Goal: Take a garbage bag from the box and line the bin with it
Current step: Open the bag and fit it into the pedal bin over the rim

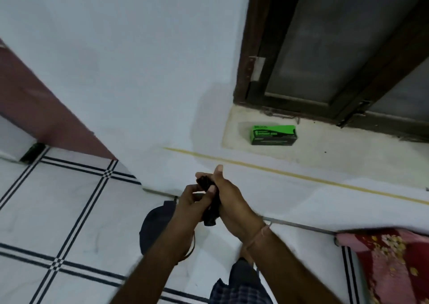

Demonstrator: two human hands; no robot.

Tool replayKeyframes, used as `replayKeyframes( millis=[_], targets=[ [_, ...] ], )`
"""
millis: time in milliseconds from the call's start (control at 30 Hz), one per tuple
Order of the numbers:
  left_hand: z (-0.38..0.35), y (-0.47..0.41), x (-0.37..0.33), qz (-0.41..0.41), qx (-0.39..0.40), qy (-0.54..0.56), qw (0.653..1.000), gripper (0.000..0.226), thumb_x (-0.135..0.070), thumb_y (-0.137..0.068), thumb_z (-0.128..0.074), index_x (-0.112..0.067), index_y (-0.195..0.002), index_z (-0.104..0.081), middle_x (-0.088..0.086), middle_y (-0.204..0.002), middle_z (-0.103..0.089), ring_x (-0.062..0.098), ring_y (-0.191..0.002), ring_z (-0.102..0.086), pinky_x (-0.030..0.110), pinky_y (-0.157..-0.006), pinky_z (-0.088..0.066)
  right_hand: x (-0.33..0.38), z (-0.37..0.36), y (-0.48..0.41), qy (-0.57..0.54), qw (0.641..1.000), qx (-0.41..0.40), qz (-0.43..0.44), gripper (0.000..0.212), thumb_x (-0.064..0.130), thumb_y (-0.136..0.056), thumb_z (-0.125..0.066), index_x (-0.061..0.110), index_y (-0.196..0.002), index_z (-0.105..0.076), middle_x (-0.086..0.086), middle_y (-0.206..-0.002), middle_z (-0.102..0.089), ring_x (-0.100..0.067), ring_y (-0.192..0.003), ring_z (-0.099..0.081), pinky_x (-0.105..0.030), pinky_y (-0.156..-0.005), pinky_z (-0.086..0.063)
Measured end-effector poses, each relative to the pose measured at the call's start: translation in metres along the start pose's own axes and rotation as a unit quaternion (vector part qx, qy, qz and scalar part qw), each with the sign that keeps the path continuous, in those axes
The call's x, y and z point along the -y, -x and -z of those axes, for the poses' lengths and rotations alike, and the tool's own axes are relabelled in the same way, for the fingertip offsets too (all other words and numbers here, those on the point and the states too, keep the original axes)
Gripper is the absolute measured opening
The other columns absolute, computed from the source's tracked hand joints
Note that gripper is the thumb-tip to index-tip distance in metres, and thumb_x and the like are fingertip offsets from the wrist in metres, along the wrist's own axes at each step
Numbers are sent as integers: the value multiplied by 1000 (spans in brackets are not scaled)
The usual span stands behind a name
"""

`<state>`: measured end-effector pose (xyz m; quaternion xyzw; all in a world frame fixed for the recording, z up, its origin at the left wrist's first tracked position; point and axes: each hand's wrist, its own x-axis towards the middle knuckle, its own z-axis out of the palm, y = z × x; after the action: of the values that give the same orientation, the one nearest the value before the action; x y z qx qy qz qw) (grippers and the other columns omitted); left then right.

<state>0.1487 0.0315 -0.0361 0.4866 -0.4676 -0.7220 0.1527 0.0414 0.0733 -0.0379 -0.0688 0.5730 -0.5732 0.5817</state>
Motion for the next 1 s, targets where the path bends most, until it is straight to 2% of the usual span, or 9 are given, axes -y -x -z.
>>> replayKeyframes(
  millis=[100, 167, 267, 400, 567, 700, 800, 900, 1000],
  targets=[
    [64, 24, 16, -11, -24, 23, 999, 33, -32, -97, -68, -12, -122, -59, 15, -106, -76, 18, -80, -79, 30, -61, -62, -41, -56, 16, -25, 999, -4, -20, 65, 59, -104, -38, 9, -129, -69, -14, -128, -73, -33, -121, -69, -47, -107, -53],
    [114, 48, 28, 7, -15, 37, 999, 34, -30, -97, -68, -12, -124, -61, 13, -111, -77, 19, -91, -79, 33, -73, -64, -72, -103, 37, -58, 998, 3, -24, 62, 54, -106, -39, 5, -132, -66, -14, -124, -73, -31, -114, -71, -39, -100, -57],
    [167, 76, 42, 21, -2, 68, 997, 27, -21, -99, -66, -9, -123, -69, 13, -113, -79, 25, -105, -76, 42, -94, -60, -108, -148, 61, -83, 996, -1, -9, 56, 42, -107, -46, -4, -133, -62, -13, -118, -72, -26, -117, -67, -37, -106, -54],
    [220, 105, 43, 4, -28, 116, 993, 24, -21, -101, -63, -6, -118, -71, 17, -108, -79, 30, -101, -77, 32, -72, -62, -141, -178, 88, 34, 997, 4, 64, 32, 20, -102, -63, -8, -116, -69, -27, -115, -74, -33, -107, -71, -39, -98, -57],
    [246, 128, 46, 24, -55, 129, 990, 27, -22, -107, -52, -3, -124, -62, 18, -113, -74, 23, -89, -76, 28, -56, -60, -154, -195, 112, 104, 983, -100, 116, 18, 15, -96, -71, 0, -85, -72, -14, -83, -72, -24, -82, -69, -29, -74, -59],
    [252, 149, 51, 17, 29, 166, 986, 42, -36, -107, -48, -4, -126, -65, 22, -122, -74, 31, -105, -76, 42, -79, -63, -160, -195, 125, 102, 974, -137, 150, 25, 17, -92, -77, -7, -87, -70, -15, -82, -72, -26, -80, -70, -46, -83, -60],
    [257, 161, 59, -12, 104, 46, 993, 41, -35, -96, -67, -9, -127, -70, 15, -117, -77, 31, -114, -73, 44, -91, -59, -163, -189, 132, 92, 977, -110, 157, 18, 19, -91, -77, 3, -89, -71, -14, -86, -74, -26, -84, -73, -40, -85, -61],
    [264, 159, 68, -8, 23, 61, 998, 30, -28, -98, -66, -9, -120, -72, 13, -106, -80, 30, -103, -76, 36, -72, -62, -165, -180, 132, 79, 987, -60, 130, 23, 17, -89, -78, 0, -104, -72, -17, -100, -76, -29, -97, -74, -38, -90, -61],
    [277, 158, 73, 6, -31, 159, 987, 29, -21, -105, -54, -2, -122, -67, 19, -112, -76, 29, -99, -76, 34, -68, -63, -171, -185, 139, 69, 995, -31, 70, 22, 5, -91, -75, -1, -112, -72, -10, -98, -77, -19, -86, -74, -23, -68, -59]
  ],
)
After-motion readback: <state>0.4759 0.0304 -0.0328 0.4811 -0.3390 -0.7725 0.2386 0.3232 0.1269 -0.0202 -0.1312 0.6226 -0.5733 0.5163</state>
